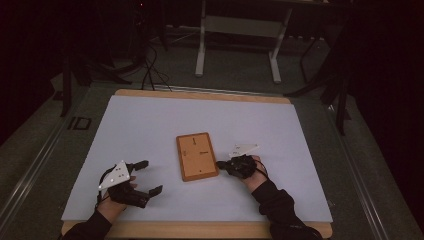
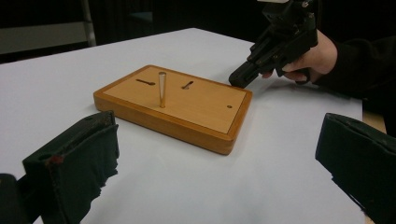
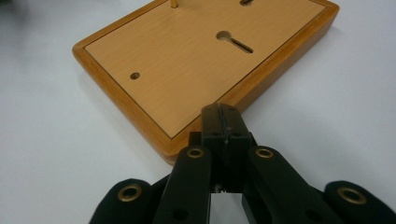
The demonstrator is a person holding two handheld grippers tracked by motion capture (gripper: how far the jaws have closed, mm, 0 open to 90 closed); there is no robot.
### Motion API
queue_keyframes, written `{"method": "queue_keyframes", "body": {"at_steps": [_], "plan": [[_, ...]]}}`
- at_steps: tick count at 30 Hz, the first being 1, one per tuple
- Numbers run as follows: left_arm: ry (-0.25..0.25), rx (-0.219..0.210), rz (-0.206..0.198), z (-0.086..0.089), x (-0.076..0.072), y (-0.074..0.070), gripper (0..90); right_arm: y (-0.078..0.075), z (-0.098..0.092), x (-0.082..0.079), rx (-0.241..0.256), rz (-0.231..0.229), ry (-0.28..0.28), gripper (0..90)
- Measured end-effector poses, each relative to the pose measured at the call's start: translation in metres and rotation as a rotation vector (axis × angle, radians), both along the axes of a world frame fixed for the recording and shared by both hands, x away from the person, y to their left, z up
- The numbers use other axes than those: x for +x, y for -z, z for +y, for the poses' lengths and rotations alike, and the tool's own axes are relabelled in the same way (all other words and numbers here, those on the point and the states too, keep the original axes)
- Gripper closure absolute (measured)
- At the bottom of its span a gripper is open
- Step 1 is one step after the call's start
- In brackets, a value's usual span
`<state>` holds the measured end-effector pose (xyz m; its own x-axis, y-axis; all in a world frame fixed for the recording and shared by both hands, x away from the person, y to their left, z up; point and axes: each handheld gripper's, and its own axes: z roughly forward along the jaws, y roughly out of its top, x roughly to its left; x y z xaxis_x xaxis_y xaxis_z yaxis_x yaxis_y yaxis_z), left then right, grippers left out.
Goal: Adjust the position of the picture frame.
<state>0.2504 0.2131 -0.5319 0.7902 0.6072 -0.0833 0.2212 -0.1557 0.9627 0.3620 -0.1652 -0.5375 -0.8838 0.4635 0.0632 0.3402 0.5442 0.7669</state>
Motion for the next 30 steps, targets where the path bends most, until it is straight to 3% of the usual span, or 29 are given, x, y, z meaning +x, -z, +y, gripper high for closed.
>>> {"method": "queue_keyframes", "body": {"at_steps": [30], "plan": [[0.003, 0.001, 0.0, -0.001, 0.0, 0.0, 0.0, -0.001, 0.039, -0.006, 0.009, 0.008, -0.094, 90.0]]}}
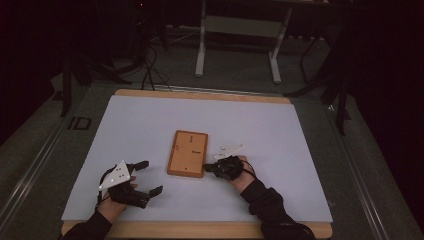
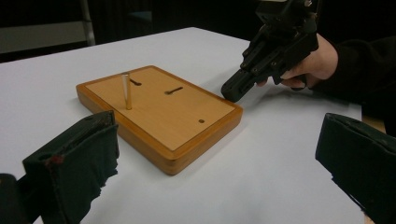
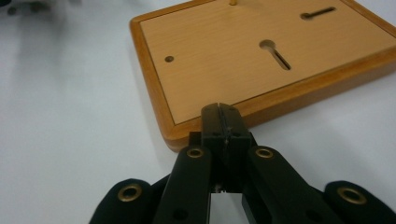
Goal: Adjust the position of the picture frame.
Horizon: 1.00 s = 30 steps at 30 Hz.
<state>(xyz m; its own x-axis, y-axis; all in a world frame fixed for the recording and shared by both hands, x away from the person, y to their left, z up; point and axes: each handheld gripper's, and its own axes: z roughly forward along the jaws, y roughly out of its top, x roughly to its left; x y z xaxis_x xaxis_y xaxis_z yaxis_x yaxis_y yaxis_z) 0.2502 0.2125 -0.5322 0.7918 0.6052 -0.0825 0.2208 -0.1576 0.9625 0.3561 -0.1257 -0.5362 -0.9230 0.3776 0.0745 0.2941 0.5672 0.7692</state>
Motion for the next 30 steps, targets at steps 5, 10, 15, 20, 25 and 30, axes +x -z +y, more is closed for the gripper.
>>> {"method": "queue_keyframes", "body": {"at_steps": [5, 10, 15, 20, 25, 30], "plan": [[-0.001, -0.003, 0.0, 0.0, 0.0, 0.0, 0.0, -0.002, 0.011, 0.0, -0.009, -0.013, -0.021, 90.0], [-0.001, -0.008, 0.001, 0.001, 0.0, 0.0, 0.0, -0.001, 0.014, 0.002, -0.001, 0.001, -0.027, 90.0], [0.0, -0.006, 0.0, 0.0, -0.001, -0.001, 0.0, -0.001, 0.023, 0.003, 0.002, 0.002, -0.04, 90.0], [0.0, -0.008, 0.0, 0.001, -0.001, 0.0, 0.0, -0.006, 0.028, 0.006, 0.003, 0.0, -0.053, 90.0], [-0.001, -0.01, -0.001, 0.001, -0.001, -0.001, 0.0, -0.02, 0.033, 0.018, 0.012, -0.031, -0.037, 90.0], [-0.001, -0.012, -0.002, 0.001, -0.002, -0.001, 0.0, -0.032, 0.041, 0.041, 0.053, -0.026, -0.011, 90.0]]}}
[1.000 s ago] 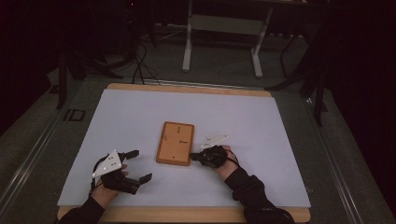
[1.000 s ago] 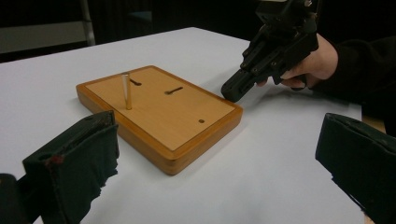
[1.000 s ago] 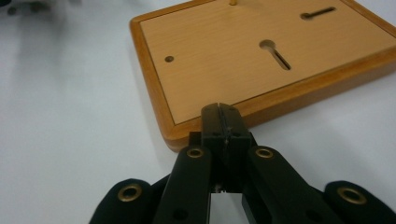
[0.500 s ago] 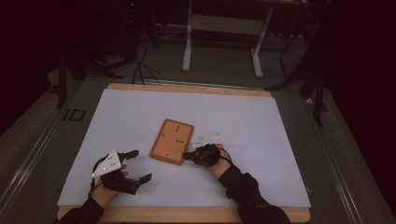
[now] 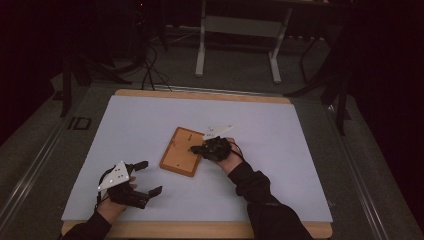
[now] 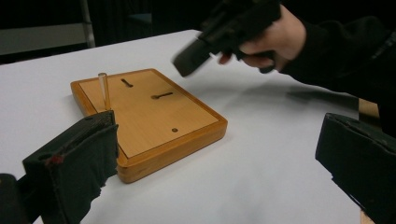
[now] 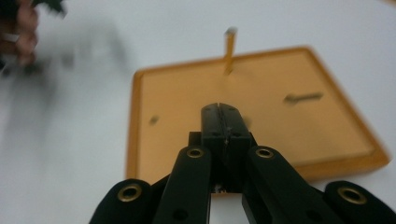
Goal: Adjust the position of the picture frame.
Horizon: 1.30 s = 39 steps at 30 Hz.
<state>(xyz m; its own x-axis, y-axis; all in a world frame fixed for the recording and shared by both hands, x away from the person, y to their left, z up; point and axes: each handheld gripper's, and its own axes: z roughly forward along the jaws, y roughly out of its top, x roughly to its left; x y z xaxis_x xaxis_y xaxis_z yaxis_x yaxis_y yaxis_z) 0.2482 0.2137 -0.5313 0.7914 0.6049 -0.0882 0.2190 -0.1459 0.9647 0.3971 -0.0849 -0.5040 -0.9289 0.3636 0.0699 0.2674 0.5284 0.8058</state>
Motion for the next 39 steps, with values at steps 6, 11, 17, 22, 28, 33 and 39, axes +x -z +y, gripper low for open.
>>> {"method": "queue_keyframes", "body": {"at_steps": [6, 11, 17, 22, 28, 33, 39], "plan": [[-0.002, -0.006, 0.001, 0.001, -0.001, 0.0, 0.0, -0.003, 0.019, 0.024, -0.004, -0.002, -0.003, 90.0], [-0.007, -0.009, 0.001, 0.003, -0.002, 0.0, 0.0, -0.002, 0.039, 0.04, -0.02, -0.001, -0.013, 90.0], [-0.019, -0.018, 0.004, 0.006, -0.006, 0.0, 0.0, 0.0, 0.058, 0.057, -0.038, 0.005, 0.009, 90.0], [-0.033, -0.022, 0.004, 0.01, -0.009, 0.0, 0.0, 0.001, 0.068, 0.071, -0.058, 0.003, 0.015, 90.0], [-0.053, -0.025, 0.009, 0.016, -0.015, 0.001, 0.0, 0.002, 0.081, 0.086, -0.08, -0.005, 0.03, 90.0], [-0.075, -0.032, 0.007, 0.021, -0.02, 0.001, 0.0, 0.008, 0.089, 0.095, -0.111, -0.005, 0.051, 90.0], [-0.084, -0.035, 0.008, 0.023, -0.024, 0.001, 0.0, 0.012, 0.095, 0.101, -0.141, 0.002, 0.061, 90.0]]}}
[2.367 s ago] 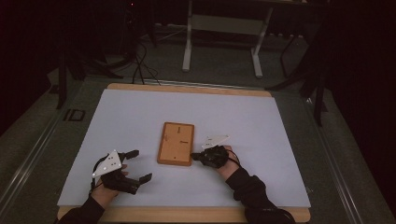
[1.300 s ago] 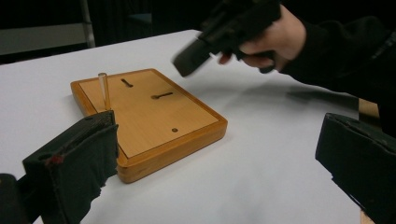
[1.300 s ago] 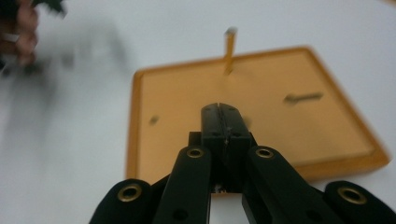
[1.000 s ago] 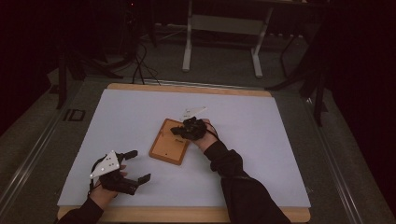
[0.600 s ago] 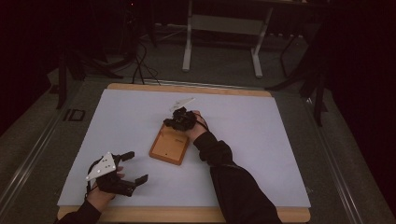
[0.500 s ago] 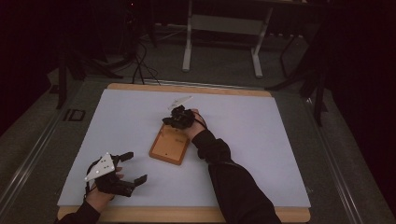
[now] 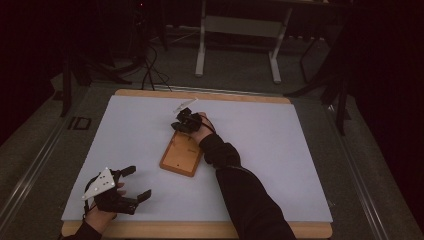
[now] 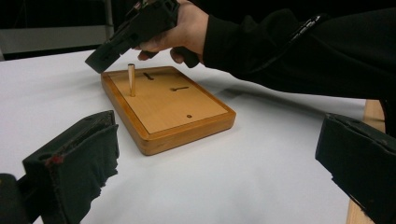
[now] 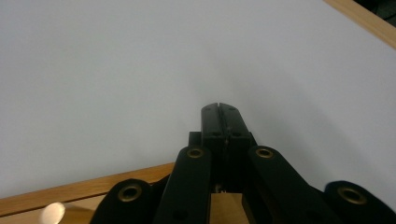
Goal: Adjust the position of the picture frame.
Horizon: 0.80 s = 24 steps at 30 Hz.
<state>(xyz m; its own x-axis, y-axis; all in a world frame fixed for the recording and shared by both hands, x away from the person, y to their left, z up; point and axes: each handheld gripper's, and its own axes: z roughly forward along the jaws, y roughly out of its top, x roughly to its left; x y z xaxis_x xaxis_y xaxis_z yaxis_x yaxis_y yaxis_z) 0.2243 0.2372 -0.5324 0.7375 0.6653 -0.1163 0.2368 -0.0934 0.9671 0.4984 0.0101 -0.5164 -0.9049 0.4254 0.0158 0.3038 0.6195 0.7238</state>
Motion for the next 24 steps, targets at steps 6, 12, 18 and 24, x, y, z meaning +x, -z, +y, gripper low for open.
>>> {"method": "queue_keyframes", "body": {"at_steps": [6, 12, 18, 24], "plan": [[0.0, 0.003, 0.005, -0.0005, 0.0003, 0.0005, 0.0, 0.0041, 0.0017, 0.0023, -0.034, 0.012, -0.001, 90.0], [0.0, 0.004, 0.004, -0.0012, 0.0004, 0.0004, 0.0, 0.0041, 0.0015, 0.0019, -0.037, 0.003, -0.003, 90.0], [-0.001, -0.001, 0.001, -0.0006, 0.0003, 0.0001, 0.0, 0.0027, 0.0012, 0.0002, -0.039, 0.016, -0.012, 90.0], [0.0, 0.001, 0.0, -0.0008, 0.0, -0.0003, 0.0, 0.0051, 0.0047, 0.0026, -0.047, 0.01, -0.014, 90.0]]}}
